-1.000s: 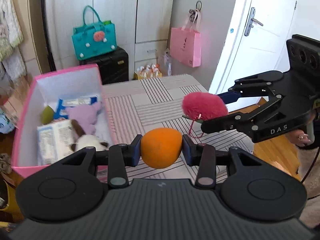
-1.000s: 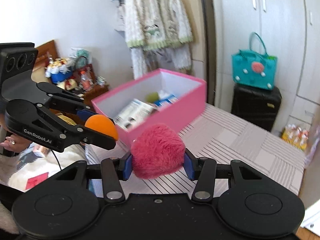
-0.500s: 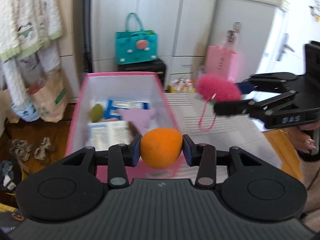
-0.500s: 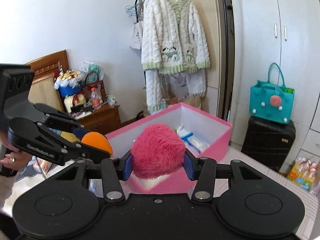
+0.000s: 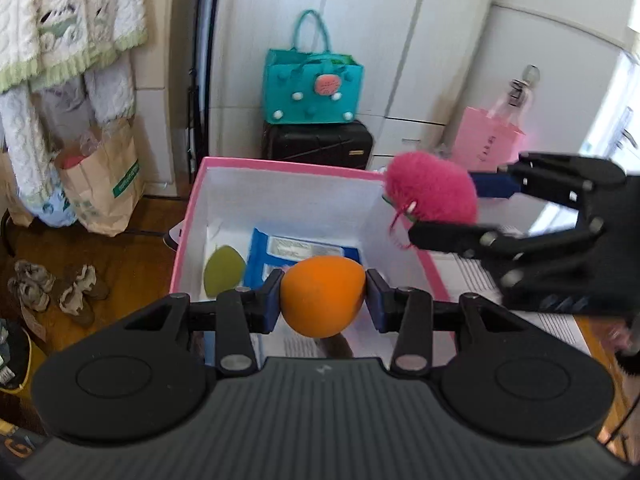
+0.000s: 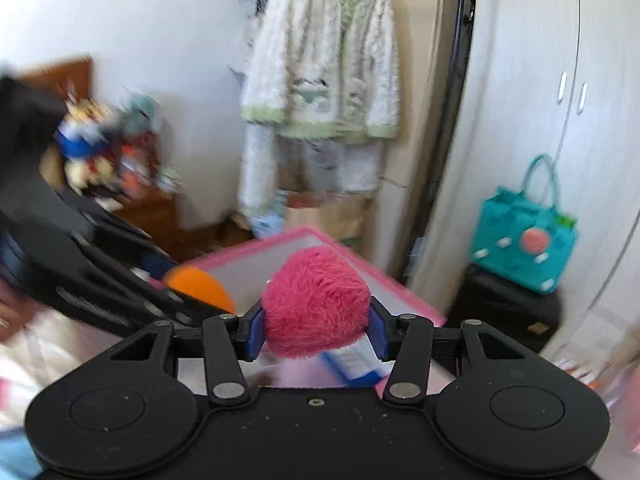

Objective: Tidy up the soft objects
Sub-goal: 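Lower both held items into the box and open both tools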

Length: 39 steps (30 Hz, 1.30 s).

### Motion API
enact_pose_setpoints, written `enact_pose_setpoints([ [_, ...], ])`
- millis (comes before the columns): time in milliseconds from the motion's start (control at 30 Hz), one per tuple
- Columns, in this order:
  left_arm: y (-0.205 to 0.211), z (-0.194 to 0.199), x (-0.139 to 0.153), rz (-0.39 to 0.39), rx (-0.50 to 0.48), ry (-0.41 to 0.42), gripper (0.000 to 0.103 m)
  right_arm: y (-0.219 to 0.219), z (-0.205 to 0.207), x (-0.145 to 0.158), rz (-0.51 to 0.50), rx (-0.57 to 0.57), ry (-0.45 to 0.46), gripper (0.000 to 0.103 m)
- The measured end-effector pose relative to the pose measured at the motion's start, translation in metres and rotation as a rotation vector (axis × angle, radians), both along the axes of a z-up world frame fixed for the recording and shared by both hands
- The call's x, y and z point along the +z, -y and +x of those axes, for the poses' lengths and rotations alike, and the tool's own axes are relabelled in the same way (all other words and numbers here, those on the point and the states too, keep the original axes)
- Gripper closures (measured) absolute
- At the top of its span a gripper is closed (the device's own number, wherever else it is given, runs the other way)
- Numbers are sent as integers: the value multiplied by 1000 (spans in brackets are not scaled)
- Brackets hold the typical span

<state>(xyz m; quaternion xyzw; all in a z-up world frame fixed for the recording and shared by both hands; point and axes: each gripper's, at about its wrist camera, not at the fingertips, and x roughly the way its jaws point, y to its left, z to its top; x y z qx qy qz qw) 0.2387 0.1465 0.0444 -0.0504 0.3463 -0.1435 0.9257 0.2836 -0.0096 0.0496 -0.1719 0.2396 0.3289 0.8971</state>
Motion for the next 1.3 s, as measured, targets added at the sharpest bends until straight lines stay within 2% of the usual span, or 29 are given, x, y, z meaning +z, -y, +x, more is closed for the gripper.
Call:
enact_pose_setpoints([
  [67,-3,18,-4,-10,22,-19,61,-7,19,-13,-50,30,-38,48],
  [200,-7,49,-17,-33,45,-97,61,-16,47,-34,-68,28,-121,48],
  [300,-12,68,-27,-91,64,-180,61,-29,57,-45,-124,44,-131,48],
  [433,-10,83,-33,-58,91,-195,61,-46,71,-55,-215,50,-120,45],
  [533,-11,92,-36,-67,94,-212,61,-47,73,-61,-264,49,-80,45],
  [567,-10,93,-36,-61,96,-215,61,-45,74,-61,-254,56,-88,45],
  [633,-7,94,-38,-30,92,-220,61,-39,74,-56,-212,44,-90,38],
  [733,-5,99,-38,-18,96,-219,61,-22,69,-43,-126,-12,-80,37],
  [900,-1,112,-43,8,99,-222,61,9,46,-27,-8,-45,-160,37],
  [933,0,114,-44,6,98,-228,59,12,41,-25,5,-47,-172,37],
  [1033,2,119,-46,-1,104,-231,46,21,29,-22,50,-44,-225,35],
  [1100,3,118,-44,14,114,-223,44,23,24,-22,66,-41,-261,32],
  [1133,4,116,-41,32,117,-216,43,22,21,-22,68,-45,-265,27],
  [1233,10,105,-31,89,90,-211,39,20,9,-21,50,-47,-241,26],
  [1300,10,97,-25,90,87,-224,34,21,3,-19,54,-57,-242,26],
])
